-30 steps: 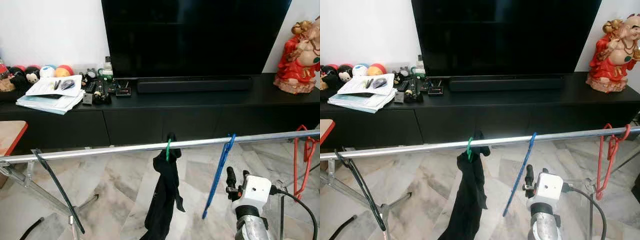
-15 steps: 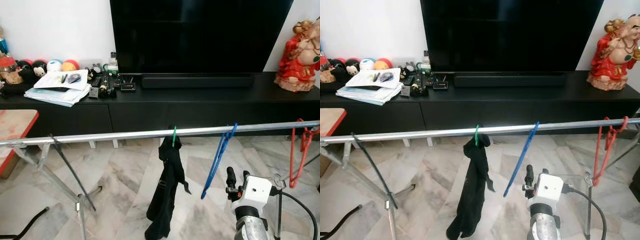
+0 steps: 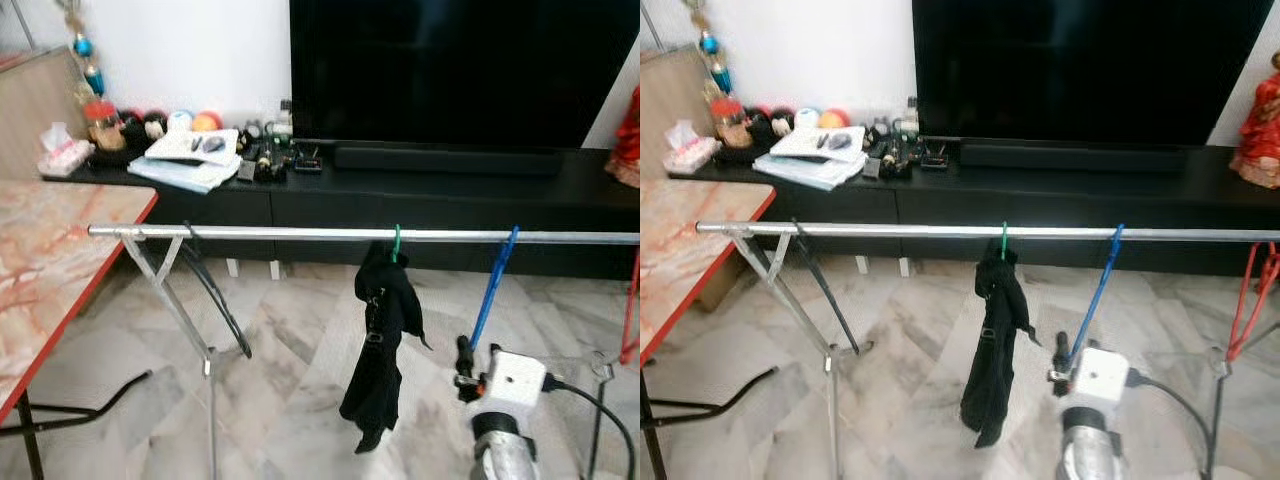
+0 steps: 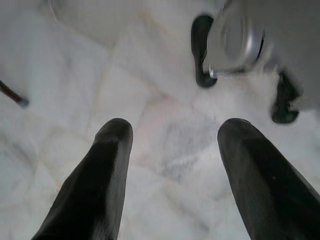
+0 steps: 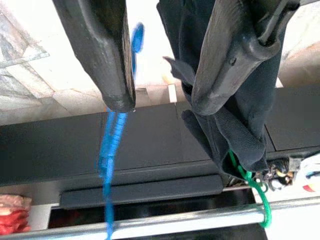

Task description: Hang hanger

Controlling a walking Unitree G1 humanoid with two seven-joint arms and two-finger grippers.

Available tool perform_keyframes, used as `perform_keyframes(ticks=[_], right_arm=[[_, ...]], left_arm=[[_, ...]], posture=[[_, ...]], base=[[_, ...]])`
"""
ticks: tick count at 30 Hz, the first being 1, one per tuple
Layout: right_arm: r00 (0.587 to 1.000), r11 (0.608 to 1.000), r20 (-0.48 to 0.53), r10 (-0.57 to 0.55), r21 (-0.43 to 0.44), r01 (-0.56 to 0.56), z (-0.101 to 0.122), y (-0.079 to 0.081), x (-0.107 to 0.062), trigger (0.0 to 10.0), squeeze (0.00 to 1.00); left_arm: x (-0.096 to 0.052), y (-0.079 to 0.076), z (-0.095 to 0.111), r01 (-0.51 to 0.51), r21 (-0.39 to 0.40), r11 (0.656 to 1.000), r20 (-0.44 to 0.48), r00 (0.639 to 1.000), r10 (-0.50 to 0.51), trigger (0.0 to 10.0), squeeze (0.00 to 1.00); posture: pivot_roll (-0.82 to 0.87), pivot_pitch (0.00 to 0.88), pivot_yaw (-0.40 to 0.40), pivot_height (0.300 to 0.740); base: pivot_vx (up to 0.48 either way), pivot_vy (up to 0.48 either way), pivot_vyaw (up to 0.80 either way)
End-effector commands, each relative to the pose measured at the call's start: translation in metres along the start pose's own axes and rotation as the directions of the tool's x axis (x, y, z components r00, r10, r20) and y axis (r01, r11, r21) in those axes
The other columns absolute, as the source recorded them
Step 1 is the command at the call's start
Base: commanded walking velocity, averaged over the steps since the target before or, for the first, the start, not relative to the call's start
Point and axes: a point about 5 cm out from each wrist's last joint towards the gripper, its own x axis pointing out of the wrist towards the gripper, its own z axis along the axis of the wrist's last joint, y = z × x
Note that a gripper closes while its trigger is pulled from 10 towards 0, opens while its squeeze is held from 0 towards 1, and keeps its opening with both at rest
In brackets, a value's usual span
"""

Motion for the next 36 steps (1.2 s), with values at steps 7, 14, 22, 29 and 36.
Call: perform_keyframes(ticks=[7, 14, 22, 29, 36], right_arm=[[0.991, 0.996, -0.108, -0.076, 0.041, 0.081, -0.023, -0.016, -0.005, 10.0, 0.0], [0.949, 0.979, -0.28, -0.144, 0.102, 0.179, -0.061, -0.033, -0.01, 10.0, 0.0], [0.84, 0.977, -0.533, -0.099, 0.107, 0.183, -0.11, -0.035, -0.022, 10.0, 0.0], [0.746, 0.991, -0.661, -0.081, 0.026, 0.131, -0.135, -0.033, -0.045, 10.0, 0.0], [0.698, 0.998, -0.714, -0.061, -0.036, 0.051, -0.149, -0.03, -0.063, 10.0, 0.0]], left_arm=[[0.0, -0.005, -0.005, 0.012, -0.008, 1.0, -0.016, 1.0, -0.012, 10.0, 0.0], [0.0, -0.005, -0.005, 0.009, -0.02, 1.0, -0.011, 1.0, -0.009, 10.0, 0.0], [0.0, -0.005, -0.004, 0.01, -0.028, 1.0, -0.008, 1.0, -0.01, 10.0, 0.0], [0.001, -0.005, -0.003, 0.002, -0.038, 0.999, -0.006, 1.0, -0.003, 10.0, 0.0], [0.0, -0.005, -0.005, 0.0, 0.013, 1.0, -0.016, 1.0, 0.0, 10.0, 0.0]], posture=[[0.08, 0.003, -0.004, 0.74], [0.08, 0.007, -0.002, 0.74], [0.08, 0.011, 0.006, 0.74], [0.08, 0.012, 0.009, 0.74], [0.07, 0.015, 0.009, 0.74]], base=[[-0.19, 0.0, 0.0], [0.0, 0.0, 0.0], [0.0, 0.0, -0.06], [0.0, 0.0, -0.74], [0.0, 0.0, -0.77]])
